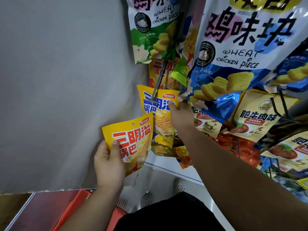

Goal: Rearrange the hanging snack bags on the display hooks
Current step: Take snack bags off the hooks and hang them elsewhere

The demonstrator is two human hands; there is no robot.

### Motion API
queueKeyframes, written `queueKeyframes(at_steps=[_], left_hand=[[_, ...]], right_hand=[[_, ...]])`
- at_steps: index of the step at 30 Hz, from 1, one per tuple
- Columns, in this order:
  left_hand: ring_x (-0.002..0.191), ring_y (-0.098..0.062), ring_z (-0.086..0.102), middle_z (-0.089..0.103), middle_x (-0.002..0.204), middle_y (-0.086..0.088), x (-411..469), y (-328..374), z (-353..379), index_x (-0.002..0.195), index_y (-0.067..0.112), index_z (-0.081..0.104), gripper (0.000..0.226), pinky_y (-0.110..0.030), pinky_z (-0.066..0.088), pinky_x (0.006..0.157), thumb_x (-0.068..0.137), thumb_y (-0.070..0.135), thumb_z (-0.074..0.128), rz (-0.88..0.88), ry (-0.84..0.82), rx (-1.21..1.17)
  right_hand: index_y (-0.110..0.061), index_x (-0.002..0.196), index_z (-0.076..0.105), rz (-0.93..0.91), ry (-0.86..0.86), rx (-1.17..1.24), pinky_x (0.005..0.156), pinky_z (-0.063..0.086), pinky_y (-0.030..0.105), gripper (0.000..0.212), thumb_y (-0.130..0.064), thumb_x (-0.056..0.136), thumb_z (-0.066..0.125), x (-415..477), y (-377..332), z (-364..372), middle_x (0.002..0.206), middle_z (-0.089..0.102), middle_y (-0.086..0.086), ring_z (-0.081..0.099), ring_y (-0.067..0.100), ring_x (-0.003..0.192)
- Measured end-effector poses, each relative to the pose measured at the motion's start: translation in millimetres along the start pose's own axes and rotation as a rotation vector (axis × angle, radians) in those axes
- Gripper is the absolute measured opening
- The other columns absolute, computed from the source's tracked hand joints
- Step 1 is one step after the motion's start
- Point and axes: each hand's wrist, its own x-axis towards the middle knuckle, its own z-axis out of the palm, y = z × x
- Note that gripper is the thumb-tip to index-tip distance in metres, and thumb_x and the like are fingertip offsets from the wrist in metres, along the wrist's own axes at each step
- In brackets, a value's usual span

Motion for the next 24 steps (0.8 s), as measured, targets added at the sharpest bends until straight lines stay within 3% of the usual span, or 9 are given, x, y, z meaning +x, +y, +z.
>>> queueKeyframes(at_steps=[4,8,10,12,15,18,20,22,24], left_hand=[[0.092,-0.026,0.078,0.081,0.096,-0.001,-0.5,6.1,0.1,0.104,0.018,0.073,0.021,-0.054,0.062,0.086,0.108,0.021,0.053,-0.011,-0.052,-0.013],[0.091,-0.025,0.077,0.081,0.097,-0.002,3.9,11.3,3.7,0.100,0.020,0.074,0.022,-0.053,0.062,0.086,0.107,0.019,0.053,0.005,-0.123,0.010],[0.089,-0.022,0.078,0.081,0.096,-0.002,7.1,15.6,9.2,0.101,0.016,0.073,0.021,-0.049,0.062,0.085,0.107,0.018,0.054,0.007,-0.155,0.012],[0.088,-0.018,0.078,0.081,0.095,0.000,10.9,19.9,17.1,0.100,0.016,0.073,0.021,-0.045,0.063,0.085,0.107,0.018,0.054,0.002,-0.181,0.014],[0.091,-0.022,0.078,0.081,0.095,0.000,18.7,24.5,30.4,0.099,0.016,0.073,0.021,-0.046,0.063,0.086,0.107,0.019,0.054,-0.007,-0.199,0.018],[0.092,-0.025,0.078,0.081,0.096,-0.002,26.8,27.7,44.2,0.101,0.014,0.073,0.020,-0.046,0.063,0.086,0.107,0.019,0.054,-0.016,-0.220,0.018],[0.092,-0.026,0.077,0.080,0.096,-0.004,33.8,28.5,53.1,0.102,0.012,0.072,0.020,-0.048,0.063,0.086,0.107,0.020,0.055,-0.022,-0.224,0.032],[0.090,-0.028,0.078,0.081,0.093,-0.005,41.7,28.7,61.4,0.101,0.012,0.073,0.020,-0.051,0.063,0.086,0.106,0.020,0.056,-0.046,-0.232,0.029],[0.089,-0.030,0.078,0.081,0.091,-0.005,49.6,28.9,70.0,0.100,0.012,0.074,0.019,-0.053,0.063,0.085,0.105,0.019,0.056,-0.073,-0.246,0.016]], right_hand=[[-0.007,0.155,0.040,0.013,-0.007,-0.171,0.091,0.045,0.039,0.045,-0.019,0.112,0.036,14.1,-16.9,-5.2,0.139,0.058,0.028,0.055,0.042,0.129],[0.003,0.150,0.044,0.129,-0.042,0.005,0.073,0.040,0.020,0.044,-0.019,0.113,0.035,13.3,-30.3,-9.6,0.151,0.050,0.026,0.048,0.037,0.140],[0.005,0.151,0.039,0.117,-0.058,-0.204,0.091,0.045,0.023,0.042,-0.008,0.112,0.032,16.9,-27.2,-5.8,0.150,0.050,0.027,0.050,0.040,0.137],[-0.001,0.157,0.027,-0.010,0.047,-0.369,0.100,0.045,0.037,0.049,-0.002,0.109,0.033,8.9,-23.4,-6.5,0.148,0.051,0.028,0.052,0.041,0.132],[-0.004,0.153,0.036,0.063,0.106,-0.026,0.092,0.046,0.046,0.046,-0.008,0.108,0.038,13.6,-7.6,-5.5,0.133,0.060,0.026,0.058,0.042,0.121],[-0.005,0.128,0.060,0.176,-0.132,0.572,0.088,0.053,0.053,0.050,-0.046,0.102,0.050,-4.6,7.7,-5.4,0.102,0.068,0.024,0.065,0.041,0.092],[-0.014,0.108,0.067,0.101,-0.178,0.543,0.085,0.055,0.038,0.053,-0.063,0.090,0.060,-13.2,18.4,-10.4,0.091,0.075,0.002,0.071,0.018,0.084],[-0.014,0.100,0.072,0.010,-0.174,0.364,0.087,0.058,0.035,0.040,-0.053,0.091,0.070,-16.8,28.1,-14.6,0.092,0.079,-0.006,0.075,0.008,0.089],[-0.013,0.096,0.071,-0.043,-0.130,0.310,0.074,0.054,0.029,0.025,-0.038,0.094,0.073,-16.3,25.4,-19.1,0.085,0.076,-0.006,0.071,0.004,0.076]])
